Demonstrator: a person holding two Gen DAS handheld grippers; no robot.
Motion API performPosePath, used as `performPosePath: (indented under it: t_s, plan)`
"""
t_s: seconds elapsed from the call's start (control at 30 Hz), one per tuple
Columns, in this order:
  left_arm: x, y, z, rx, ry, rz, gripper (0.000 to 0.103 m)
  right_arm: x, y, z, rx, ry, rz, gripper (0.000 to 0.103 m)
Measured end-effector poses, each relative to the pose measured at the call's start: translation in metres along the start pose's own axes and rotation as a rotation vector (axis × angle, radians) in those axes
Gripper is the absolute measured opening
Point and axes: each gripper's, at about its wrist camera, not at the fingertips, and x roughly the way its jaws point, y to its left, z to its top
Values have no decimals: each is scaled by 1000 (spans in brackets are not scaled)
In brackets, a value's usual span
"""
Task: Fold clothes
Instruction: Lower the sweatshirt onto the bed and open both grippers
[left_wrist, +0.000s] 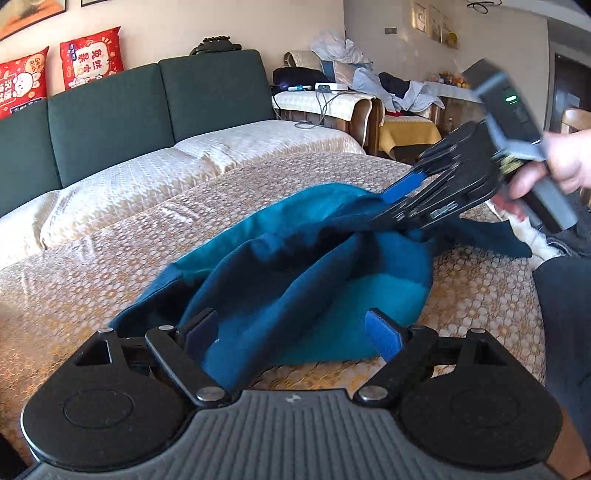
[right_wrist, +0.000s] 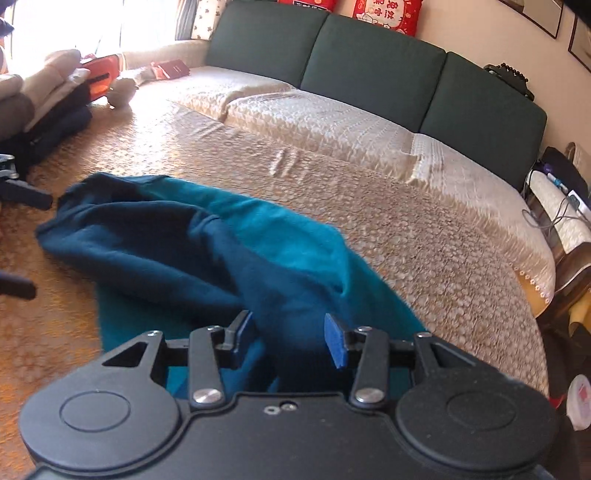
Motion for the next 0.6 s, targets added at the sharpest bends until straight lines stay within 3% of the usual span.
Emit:
performPosePath:
  t_s: [0.23, 0.4, 0.6]
  plan:
    - [8, -1, 2, 12, 8, -10, 86, 14, 1, 6, 33, 43, 49, 103]
    - [6, 5, 5, 33, 0, -15, 86, -15, 14, 3, 47, 34, 234, 103]
    - [1, 7, 10, 78, -2, -39, 86, -59, 51, -18, -27, 59, 444, 103]
